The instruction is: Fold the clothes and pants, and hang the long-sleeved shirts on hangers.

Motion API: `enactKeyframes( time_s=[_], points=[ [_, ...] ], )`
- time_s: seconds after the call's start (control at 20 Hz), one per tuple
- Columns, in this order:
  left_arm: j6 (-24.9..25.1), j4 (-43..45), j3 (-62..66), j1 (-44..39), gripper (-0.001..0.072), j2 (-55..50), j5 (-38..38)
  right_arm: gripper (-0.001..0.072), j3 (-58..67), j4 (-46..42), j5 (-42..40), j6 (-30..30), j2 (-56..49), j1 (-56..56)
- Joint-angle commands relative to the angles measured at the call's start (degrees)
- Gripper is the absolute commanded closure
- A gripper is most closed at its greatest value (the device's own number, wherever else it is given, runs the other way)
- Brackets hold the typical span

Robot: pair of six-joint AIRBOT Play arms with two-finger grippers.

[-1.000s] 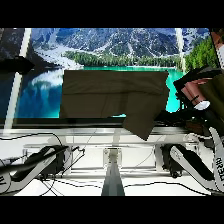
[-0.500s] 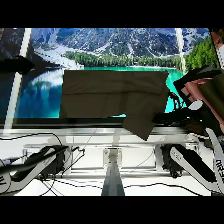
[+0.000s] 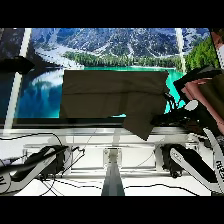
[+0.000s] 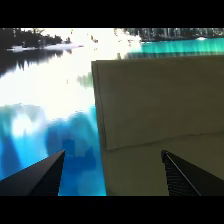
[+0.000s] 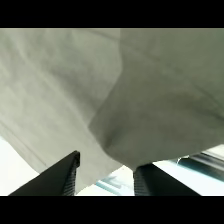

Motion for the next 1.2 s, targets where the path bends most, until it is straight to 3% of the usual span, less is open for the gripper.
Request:
enactKeyframes(
  time_s=[0.0, 0.15, 0.3, 0.35, 0.45, 0.55, 0.8, 1.05, 1.1, 1.15],
  points=[
    [-0.02, 0.07, 0.02, 0.02, 0.0024, 0.02, 0.02, 0.0392, 0.00, 0.11, 1.81, -0.07, -0.02, 0.15],
    [0.00, 0.09, 0.02, 0.02, 0.0024, 0.02, 0.02, 0.0415, 0.00, 0.11, 1.40, -0.07, -0.02, 0.15],
    [-0.02, 0.72, 0.02, 0.02, 0.0026, 0.02, 0.07, 0.0621, 0.02, 0.87, -0.68, -0.07, -0.02, 0.15],
    [-0.52, 1.79, 0.02, 0.04, 0.0091, 0.02, 0.24, 0.0700, 0.02, 1.75, -0.79, -0.07, 0.00, 0.15],
    [-2.75, 6.69, -0.09, 0.04, 0.0433, 0.00, 0.24, 0.0701, 0.02, 3.10, -0.81, -0.07, 0.04, 0.15],
    [-3.23, 11.39, -0.85, 0.07, 0.0686, -0.28, 0.17, 0.0701, 0.02, 3.72, -0.90, -0.04, 0.04, 0.15],
    [-2.95, 12.70, -12.26, 3.10, 0.0699, -1.14, 0.00, 0.0701, 0.02, 4.46, -1.05, -0.02, 0.04, 0.15],
    [3.15, -4.98, -29.64, 12.90, 0.0697, -1.44, -0.94, 0.0701, 0.02, 5.73, -1.14, -0.04, 0.04, 0.13],
    [3.15, -5.29, -31.82, 13.62, 0.0635, -1.73, -0.83, 0.0701, 0.02, 5.73, -1.22, -0.04, 0.04, 0.13],
    [3.13, -3.76, -33.92, 13.62, 0.0389, -2.10, -0.85, 0.0700, 0.02, 5.75, -1.29, -0.04, 0.04, 0.15]
  ],
)
